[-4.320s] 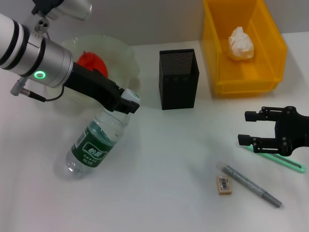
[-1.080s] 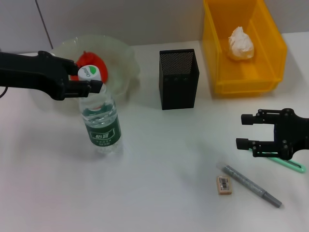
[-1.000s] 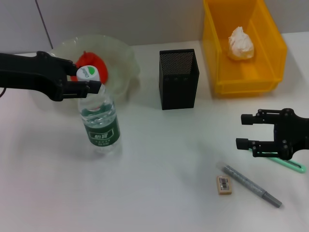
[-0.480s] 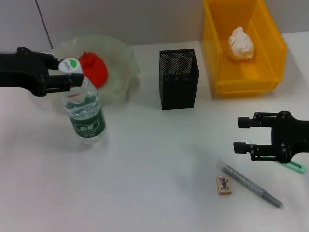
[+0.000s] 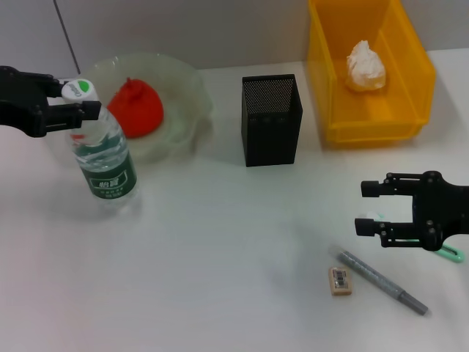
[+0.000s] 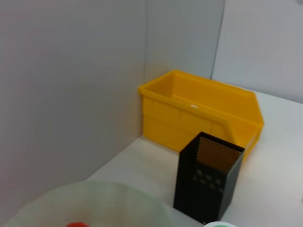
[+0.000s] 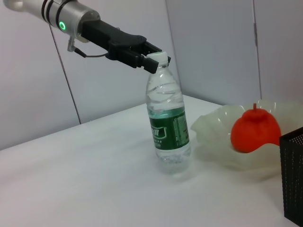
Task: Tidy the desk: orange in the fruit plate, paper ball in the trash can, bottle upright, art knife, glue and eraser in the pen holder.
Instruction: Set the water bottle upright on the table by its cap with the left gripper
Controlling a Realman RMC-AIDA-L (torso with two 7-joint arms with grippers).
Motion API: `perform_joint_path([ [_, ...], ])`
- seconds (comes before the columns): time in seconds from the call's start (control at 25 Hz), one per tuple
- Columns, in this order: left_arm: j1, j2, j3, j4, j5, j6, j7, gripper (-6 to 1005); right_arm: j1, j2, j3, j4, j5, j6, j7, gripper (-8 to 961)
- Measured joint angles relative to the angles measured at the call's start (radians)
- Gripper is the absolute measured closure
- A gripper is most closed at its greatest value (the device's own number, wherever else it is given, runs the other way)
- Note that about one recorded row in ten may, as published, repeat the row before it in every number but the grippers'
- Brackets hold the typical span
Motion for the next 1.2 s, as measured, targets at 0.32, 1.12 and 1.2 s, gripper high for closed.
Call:
perform_joint_path([
  [0.32,0.013,0.000,0.000,-0.004,0.002,-0.048,0.000,545,-0.001,0.000,-0.003,0.000,0.000,0.000,0.000,258],
  [1.12,0.034,-0.005,0.009,-0.047,0.016,-0.108,0.025,540,-0.001,0.000,0.000,0.000,0.000,0.000,0.000,258],
  [1.2,0.034,-0.005,0.009,-0.053,0.016,-0.112,0.031,540,-0.001,0.000,0.000,0.000,0.000,0.000,0.000,258],
])
